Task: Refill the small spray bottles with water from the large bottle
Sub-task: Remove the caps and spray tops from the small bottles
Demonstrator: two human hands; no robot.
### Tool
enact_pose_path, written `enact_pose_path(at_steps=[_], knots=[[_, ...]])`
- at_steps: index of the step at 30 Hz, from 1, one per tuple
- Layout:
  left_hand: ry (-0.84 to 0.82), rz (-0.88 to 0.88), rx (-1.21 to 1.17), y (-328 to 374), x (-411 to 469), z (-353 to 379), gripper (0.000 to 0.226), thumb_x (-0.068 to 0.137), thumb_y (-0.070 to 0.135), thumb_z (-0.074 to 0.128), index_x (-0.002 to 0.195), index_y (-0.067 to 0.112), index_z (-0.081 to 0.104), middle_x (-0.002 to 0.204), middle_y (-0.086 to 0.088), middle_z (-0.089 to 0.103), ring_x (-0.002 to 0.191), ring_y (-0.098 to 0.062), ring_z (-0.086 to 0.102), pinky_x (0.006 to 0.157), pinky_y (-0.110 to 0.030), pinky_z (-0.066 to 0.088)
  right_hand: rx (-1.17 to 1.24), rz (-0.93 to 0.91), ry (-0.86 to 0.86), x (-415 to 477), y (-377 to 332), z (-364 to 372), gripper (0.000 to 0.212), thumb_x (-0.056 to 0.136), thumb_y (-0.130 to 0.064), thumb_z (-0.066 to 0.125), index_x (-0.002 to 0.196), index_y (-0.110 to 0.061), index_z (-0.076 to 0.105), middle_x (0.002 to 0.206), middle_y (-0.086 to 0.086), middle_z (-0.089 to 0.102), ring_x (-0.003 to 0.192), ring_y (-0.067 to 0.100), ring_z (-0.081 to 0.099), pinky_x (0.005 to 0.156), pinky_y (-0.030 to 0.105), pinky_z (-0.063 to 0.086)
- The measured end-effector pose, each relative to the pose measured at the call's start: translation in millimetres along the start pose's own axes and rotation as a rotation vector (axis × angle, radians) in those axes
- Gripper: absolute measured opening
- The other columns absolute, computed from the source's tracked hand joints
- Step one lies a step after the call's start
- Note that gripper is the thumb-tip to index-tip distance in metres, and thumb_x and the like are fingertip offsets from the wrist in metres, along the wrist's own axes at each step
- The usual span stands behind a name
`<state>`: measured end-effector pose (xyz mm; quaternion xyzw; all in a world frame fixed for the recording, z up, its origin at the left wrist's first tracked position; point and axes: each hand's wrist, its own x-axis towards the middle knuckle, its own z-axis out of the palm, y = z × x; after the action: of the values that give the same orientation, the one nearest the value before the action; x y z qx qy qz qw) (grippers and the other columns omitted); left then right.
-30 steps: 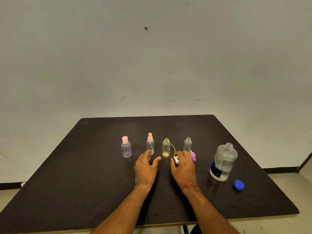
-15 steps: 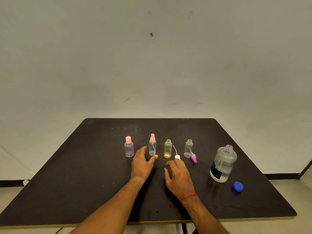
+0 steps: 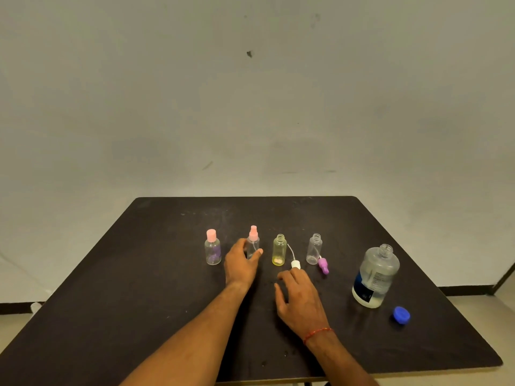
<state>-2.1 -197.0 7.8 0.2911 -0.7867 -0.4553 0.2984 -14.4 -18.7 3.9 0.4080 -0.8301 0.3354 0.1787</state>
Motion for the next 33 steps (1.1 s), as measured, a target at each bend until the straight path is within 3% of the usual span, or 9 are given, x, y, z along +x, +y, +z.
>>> enact_pose_path(at_steps=[6, 10, 15, 19, 23, 29, 33], knots=[[-0.006, 0.044, -0.024, -2, -12, -8, 0.021, 0.089, 0.03, 0.079, 0.099, 0.026, 0.061, 0.092, 0.017, 0.065, 0.087, 0.0, 0.063, 0.074, -0.015, 0.047, 0.01, 0.015, -0.037, 0, -1, -1, 0.012, 0.087, -0.025, 0.066, 0.098, -0.025, 0.06, 0.092, -0.012, 0.05, 0.084, 0.003, 0.049, 0.076, 0.014, 0.044], [-0.016, 0.116, -0.022, -2, -24, -19, 0.022, 0.089, 0.032, 0.079, 0.104, 0.031, 0.062, 0.094, 0.02, 0.066, 0.09, 0.005, 0.063, 0.077, -0.014, 0.05, 0.111, 0.087, 0.018, 3, -4, -4, 0.015, 0.087, -0.026, 0.068, 0.099, -0.027, 0.06, 0.09, -0.015, 0.052, 0.083, 0.002, 0.053, 0.073, 0.016, 0.048], [-0.01, 0.196, -0.022, 0, -40, -32, 0.025, 0.088, 0.03, 0.079, 0.107, 0.035, 0.065, 0.093, 0.019, 0.069, 0.09, 0.004, 0.065, 0.076, -0.017, 0.054, 0.246, 0.172, 0.099, 28, -21, -12, 0.022, 0.087, -0.04, 0.067, 0.101, -0.026, 0.058, 0.073, -0.009, 0.056, 0.066, 0.008, 0.055, 0.063, 0.026, 0.05], [-0.02, 0.247, -0.106, 5, -50, -36, 0.022, 0.09, 0.035, 0.076, 0.11, 0.04, 0.068, 0.1, 0.02, 0.072, 0.096, -0.001, 0.068, 0.083, -0.024, 0.058, 0.264, 0.162, 0.005, 61, -42, -22, 0.027, 0.087, -0.054, 0.062, 0.103, -0.033, 0.054, 0.066, -0.007, 0.057, 0.063, 0.006, 0.059, 0.056, 0.016, 0.047], [0.003, 0.287, -0.126, 10, -55, -39, 0.03, 0.089, 0.029, 0.078, 0.118, 0.035, 0.07, 0.106, 0.017, 0.072, 0.102, -0.003, 0.068, 0.091, -0.029, 0.058, 0.207, 0.133, -0.027, 75, -54, -29, 0.016, 0.088, -0.04, 0.067, 0.082, -0.027, 0.06, 0.066, -0.01, 0.059, 0.06, 0.004, 0.057, 0.054, 0.011, 0.041], [-0.036, 0.292, -0.062, 9, -60, -44, 0.034, 0.09, 0.033, 0.075, 0.123, 0.04, 0.068, 0.106, 0.019, 0.072, 0.101, 0.002, 0.066, 0.09, -0.025, 0.057, 0.119, 0.103, -0.133, 78, -62, -39, 0.01, 0.091, -0.025, 0.061, 0.084, -0.017, 0.062, 0.08, -0.001, 0.066, 0.075, 0.016, 0.061, 0.07, 0.037, 0.055], [-0.063, 0.299, -0.046, 13, -62, -46, 0.034, 0.091, 0.037, 0.073, 0.124, 0.037, 0.068, 0.106, 0.019, 0.072, 0.102, 0.003, 0.066, 0.09, -0.02, 0.055, 0.08, 0.091, -0.175, 79, -65, -42, 0.01, 0.091, -0.022, 0.058, 0.085, -0.015, 0.059, 0.083, 0.002, 0.066, 0.078, 0.019, 0.06, 0.073, 0.039, 0.054]])
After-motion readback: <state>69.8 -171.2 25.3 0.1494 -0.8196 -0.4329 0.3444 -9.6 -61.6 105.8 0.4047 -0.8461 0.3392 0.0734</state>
